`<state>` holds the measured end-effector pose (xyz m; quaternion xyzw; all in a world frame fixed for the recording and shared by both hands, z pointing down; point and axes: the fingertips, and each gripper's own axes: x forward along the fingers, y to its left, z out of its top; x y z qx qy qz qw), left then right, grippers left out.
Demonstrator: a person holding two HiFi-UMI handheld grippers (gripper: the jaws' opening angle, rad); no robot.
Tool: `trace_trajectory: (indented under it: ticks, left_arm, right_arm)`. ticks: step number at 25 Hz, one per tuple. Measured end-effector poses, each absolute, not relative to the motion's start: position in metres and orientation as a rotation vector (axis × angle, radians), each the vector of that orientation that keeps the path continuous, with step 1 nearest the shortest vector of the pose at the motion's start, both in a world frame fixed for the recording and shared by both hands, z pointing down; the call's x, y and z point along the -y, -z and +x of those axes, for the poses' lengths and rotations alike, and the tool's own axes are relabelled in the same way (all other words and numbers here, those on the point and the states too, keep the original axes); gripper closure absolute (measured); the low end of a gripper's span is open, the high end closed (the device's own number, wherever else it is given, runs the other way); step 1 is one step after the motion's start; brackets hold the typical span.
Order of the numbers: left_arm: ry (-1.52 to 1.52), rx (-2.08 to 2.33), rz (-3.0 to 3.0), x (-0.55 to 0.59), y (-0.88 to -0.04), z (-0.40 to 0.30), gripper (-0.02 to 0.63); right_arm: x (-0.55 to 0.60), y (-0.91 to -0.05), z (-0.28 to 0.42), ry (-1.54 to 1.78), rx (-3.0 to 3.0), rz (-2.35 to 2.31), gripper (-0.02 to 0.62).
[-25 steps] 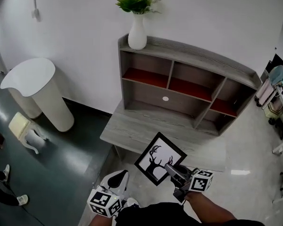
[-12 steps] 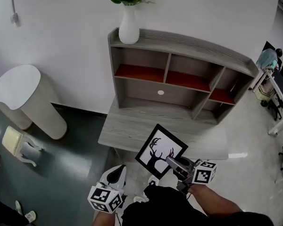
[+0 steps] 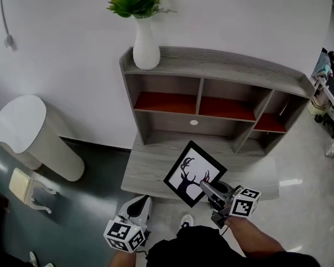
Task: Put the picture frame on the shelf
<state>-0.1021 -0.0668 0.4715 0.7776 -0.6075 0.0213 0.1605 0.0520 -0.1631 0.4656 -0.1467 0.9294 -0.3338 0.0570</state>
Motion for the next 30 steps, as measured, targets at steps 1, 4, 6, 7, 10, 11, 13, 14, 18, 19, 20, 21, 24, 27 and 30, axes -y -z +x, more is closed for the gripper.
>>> trace_trajectory:
  ticks: [1,4,6,7,10,11,13,14,18,19,20,21,24,27,30]
  left_arm:
    - [-0.064,1.740,2.227,0.078,-0.469,-0.106,0.597]
    - [-0.073,1.760,2.237,0.111,-0.462,-0.116,0.597]
    - [-0.081,1.770,2.238,0.130,-0.460,-0.121,0.597]
    - [-0.085,1.774,2.240,0.140,-0.459,-0.123,0.597]
    - [-0.090,1.788,2.249,0.166,-0.456,-0.126,0.597]
    - [-0.088,1.793,2.250,0.174,-0.455,-0.127,0.597]
    - [-0.086,1.789,2.251,0.186,-0.456,-0.126,0.597]
    - [-0.093,1.777,2.254,0.190,-0.457,-0.124,0.597]
    - [-0.155,1.720,2.283,0.200,-0.463,-0.121,0.597]
    - [-0.158,1.714,2.283,0.203,-0.464,-0.125,0.597]
    - [-0.154,1.709,2.282,0.206,-0.465,-0.129,0.597]
    - [-0.152,1.701,2.285,0.209,-0.465,-0.134,0.597]
    - [-0.164,1.660,2.311,0.216,-0.466,-0.148,0.597]
    - [-0.163,1.622,2.340,0.223,-0.459,-0.167,0.597]
    - [-0.150,1.602,2.367,0.231,-0.451,-0.189,0.597]
  right_arm:
    - [0.172,-0.462,0.050,0.990,-2.822,-0.441,0.546]
    - [0.202,-0.455,0.045,0.937,-2.831,-0.439,0.546]
    - [0.220,-0.453,0.043,0.923,-2.837,-0.444,0.546]
    - [0.228,-0.452,0.043,0.918,-2.839,-0.443,0.546]
    - [0.252,-0.446,0.040,0.894,-2.845,-0.424,0.546]
    - [0.260,-0.445,0.039,0.883,-2.846,-0.419,0.546]
    - [0.276,-0.442,0.035,0.866,-2.846,-0.419,0.546]
    - [0.283,-0.440,0.033,0.860,-2.844,-0.420,0.546]
    - [0.302,-0.427,0.020,0.846,-2.812,-0.412,0.546]
    - [0.307,-0.423,0.016,0.842,-2.803,-0.411,0.546]
    - [0.312,-0.420,0.010,0.838,-2.796,-0.411,0.546]
    - [0.317,-0.417,0.004,0.835,-2.792,-0.412,0.546]
    - [0.332,-0.410,-0.016,0.835,-2.788,-0.437,0.546]
    - [0.351,-0.403,-0.035,0.808,-2.786,-0.512,0.546]
    - [0.371,-0.392,-0.055,0.780,-2.776,-0.580,0.546]
